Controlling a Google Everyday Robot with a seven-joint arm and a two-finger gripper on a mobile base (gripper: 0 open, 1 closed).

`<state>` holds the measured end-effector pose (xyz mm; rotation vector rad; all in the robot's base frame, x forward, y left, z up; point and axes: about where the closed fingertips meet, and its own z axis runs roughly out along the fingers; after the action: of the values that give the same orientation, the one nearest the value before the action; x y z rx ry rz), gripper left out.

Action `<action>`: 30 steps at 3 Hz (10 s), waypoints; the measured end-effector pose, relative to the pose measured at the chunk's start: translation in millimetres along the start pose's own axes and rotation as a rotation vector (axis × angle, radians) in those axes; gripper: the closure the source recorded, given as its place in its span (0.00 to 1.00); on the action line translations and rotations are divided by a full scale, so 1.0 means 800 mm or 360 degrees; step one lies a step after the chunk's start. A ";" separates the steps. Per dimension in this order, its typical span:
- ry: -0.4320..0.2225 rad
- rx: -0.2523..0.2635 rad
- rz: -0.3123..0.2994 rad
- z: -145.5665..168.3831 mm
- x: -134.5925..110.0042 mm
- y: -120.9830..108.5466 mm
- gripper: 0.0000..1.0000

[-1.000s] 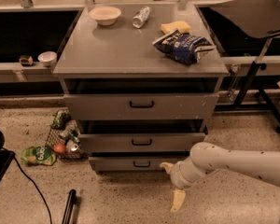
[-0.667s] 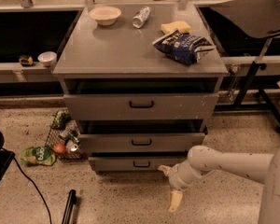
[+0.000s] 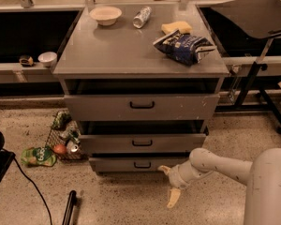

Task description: Open bottom drawer

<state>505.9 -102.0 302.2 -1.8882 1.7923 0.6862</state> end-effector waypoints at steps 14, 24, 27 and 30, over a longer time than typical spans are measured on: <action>-0.0065 0.0278 -0.0135 0.091 0.097 -0.178 0.82; -0.0332 -0.0207 -0.0230 0.145 0.029 -0.076 0.64; -0.0390 -0.0311 -0.0293 0.146 -0.002 -0.051 1.00; -0.0429 -0.0347 -0.0306 0.156 -0.010 -0.049 0.58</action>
Offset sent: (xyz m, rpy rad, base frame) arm 0.0126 -0.0073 -0.0166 -0.0349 -0.0269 -0.0585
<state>538.0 -15.3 209.6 -1.9638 1.3969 1.0435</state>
